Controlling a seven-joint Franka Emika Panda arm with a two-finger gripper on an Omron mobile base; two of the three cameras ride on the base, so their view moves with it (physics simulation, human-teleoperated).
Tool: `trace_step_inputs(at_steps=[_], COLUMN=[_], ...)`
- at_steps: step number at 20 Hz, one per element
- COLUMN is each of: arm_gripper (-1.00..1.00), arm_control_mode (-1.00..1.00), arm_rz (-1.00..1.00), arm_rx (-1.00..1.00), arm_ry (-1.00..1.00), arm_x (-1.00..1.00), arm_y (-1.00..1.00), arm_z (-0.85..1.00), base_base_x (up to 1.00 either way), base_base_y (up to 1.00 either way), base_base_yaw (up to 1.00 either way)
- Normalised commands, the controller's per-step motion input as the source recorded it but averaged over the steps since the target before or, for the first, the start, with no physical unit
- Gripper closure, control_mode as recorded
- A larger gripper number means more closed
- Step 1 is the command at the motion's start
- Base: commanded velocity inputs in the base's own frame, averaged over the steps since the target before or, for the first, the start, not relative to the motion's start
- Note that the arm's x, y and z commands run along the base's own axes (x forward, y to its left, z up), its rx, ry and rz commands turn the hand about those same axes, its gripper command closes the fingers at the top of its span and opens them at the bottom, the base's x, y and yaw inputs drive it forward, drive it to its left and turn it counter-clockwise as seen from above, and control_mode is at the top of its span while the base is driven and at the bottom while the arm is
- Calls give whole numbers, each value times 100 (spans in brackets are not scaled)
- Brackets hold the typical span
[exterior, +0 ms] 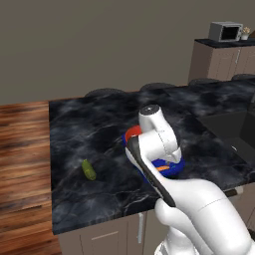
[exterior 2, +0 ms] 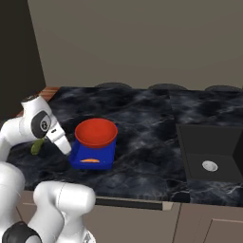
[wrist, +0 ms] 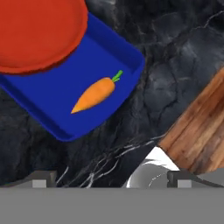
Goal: Place the two vegetables and bowl onto the tray for setting up a vegetable dip station.
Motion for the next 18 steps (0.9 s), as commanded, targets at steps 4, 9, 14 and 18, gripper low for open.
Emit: trace_step_inputs(at_steps=[4,9,14,18], arm_gripper=[-100,-100,-100,-100], arm_control_mode=[-100,-100,-100,-100], arm_rz=[35,27,20,17], arm_rx=[1,2,0,0], arm_ry=[0,0,1,4], arm_x=[0,16,25,29], arm_y=[31,38,43,38], arm_z=[11,2,1,0], base_base_x=[0,0,0,0], base_base_y=[0,0,0,0], base_base_yaw=[0,0,0,0])
